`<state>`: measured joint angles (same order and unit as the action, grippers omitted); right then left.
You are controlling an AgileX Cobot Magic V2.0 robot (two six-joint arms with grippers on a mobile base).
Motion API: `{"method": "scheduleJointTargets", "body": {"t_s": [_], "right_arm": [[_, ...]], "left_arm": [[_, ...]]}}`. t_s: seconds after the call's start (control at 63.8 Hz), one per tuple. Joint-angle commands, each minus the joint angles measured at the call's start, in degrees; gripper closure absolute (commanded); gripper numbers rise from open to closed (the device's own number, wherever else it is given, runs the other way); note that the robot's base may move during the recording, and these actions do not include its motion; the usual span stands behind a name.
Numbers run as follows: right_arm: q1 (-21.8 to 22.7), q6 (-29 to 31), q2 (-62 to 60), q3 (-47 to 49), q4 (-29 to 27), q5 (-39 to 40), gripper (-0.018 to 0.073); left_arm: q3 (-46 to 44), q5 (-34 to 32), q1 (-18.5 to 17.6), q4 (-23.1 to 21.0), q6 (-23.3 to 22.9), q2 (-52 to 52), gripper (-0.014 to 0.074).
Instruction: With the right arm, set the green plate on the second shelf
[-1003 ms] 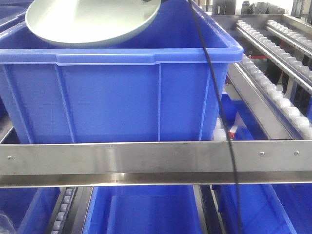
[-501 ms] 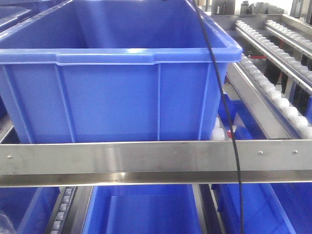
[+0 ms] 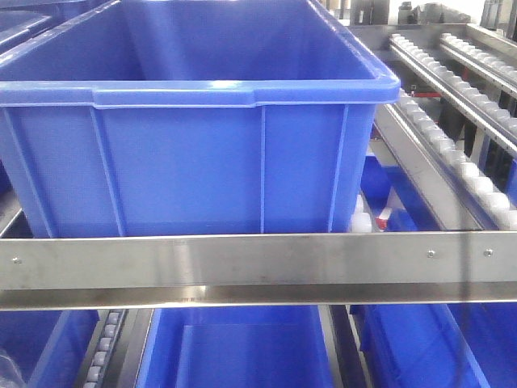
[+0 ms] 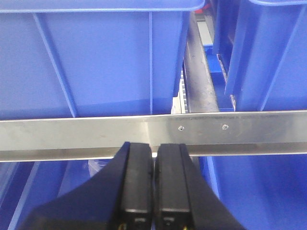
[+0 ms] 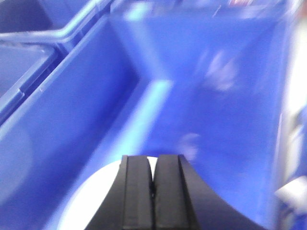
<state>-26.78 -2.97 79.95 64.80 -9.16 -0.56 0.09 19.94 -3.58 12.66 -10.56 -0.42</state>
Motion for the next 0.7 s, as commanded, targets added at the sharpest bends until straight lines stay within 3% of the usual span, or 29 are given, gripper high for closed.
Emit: {"method": "scheduleJointTargets", "body": {"t_s": [0.0,0.172,0.439,0.689], "right_arm": [[1.4,0.5,-7.5,-6.3,2.7,13.9,0.0507],[6.1,0.5,-17.6,-24.1,2.8,28.8,0.0507],[13.2,0.5,-32.0,-40.1,2.8,29.3,0.0507],[14.5,0.5,-38.3,-45.9,2.8,28.6,0.0507]], "left_arm": [[2.4,-3.6,-0.1,0.2,-0.3,-1.1,0.0472],[2.4,-3.6,-0.1,0.2,-0.3,-1.1,0.0472],[2.4,-3.6,-0.1,0.2,-0.3,-1.1,0.0472],[2.4,-3.6,-0.1,0.2,-0.3,-1.1,0.0472]]}}
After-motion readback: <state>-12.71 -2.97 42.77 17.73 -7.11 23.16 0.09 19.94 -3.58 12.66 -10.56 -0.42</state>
